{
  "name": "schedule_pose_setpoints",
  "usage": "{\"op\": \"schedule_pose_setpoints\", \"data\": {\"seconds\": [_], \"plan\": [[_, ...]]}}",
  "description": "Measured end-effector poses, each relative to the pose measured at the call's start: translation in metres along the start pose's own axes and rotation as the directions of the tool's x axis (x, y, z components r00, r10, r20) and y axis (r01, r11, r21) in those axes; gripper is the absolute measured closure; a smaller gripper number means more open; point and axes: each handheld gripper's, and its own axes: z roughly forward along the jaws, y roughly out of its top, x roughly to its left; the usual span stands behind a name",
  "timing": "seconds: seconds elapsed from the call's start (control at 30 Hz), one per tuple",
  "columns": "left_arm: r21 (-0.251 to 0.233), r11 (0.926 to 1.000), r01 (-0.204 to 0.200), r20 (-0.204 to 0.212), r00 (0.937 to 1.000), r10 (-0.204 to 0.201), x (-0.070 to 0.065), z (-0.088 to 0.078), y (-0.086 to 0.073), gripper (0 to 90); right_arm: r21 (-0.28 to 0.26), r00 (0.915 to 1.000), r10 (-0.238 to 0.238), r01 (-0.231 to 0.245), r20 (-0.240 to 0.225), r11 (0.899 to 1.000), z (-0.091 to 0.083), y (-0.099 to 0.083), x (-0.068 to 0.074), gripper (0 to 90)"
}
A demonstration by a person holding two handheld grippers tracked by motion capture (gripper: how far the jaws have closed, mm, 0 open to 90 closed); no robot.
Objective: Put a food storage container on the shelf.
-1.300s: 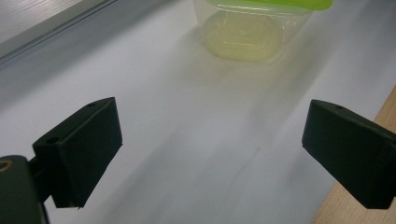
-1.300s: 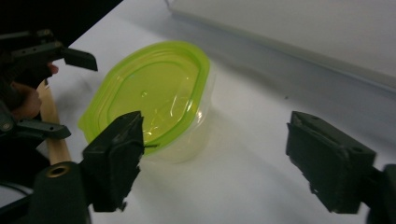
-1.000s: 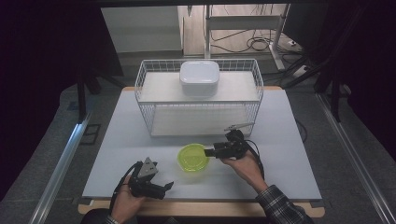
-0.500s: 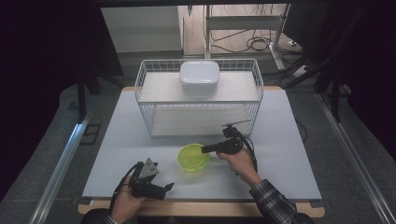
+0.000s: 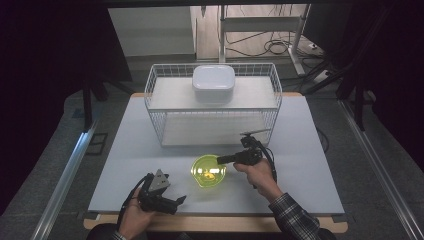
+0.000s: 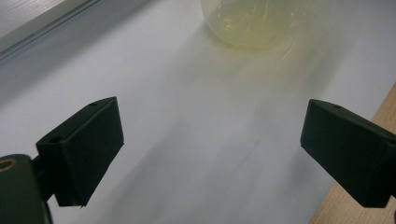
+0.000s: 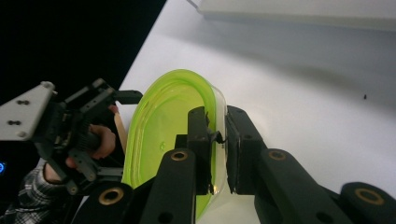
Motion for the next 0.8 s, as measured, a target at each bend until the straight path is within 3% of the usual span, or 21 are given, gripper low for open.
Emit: {"op": "schedule_pose_setpoints", "data": {"seconds": [0.33, 0.8], "plan": [[-0.042, 0.9982, 0.044, 0.001, 0.9991, -0.044, 0.004, -0.004, 0.0, 4.4, -0.064, 0.9983, -0.055, 0.053, -0.019, 0.997, -0.023, 0.003, 0.025, 81.2], [-0.044, 0.9982, 0.04, -0.002, 0.9992, -0.04, 0.005, -0.004, 0.0, 3.9, -0.153, 0.9954, -0.092, 0.087, -0.025, 0.984, -0.063, 0.027, 0.056, 81.1]]}}
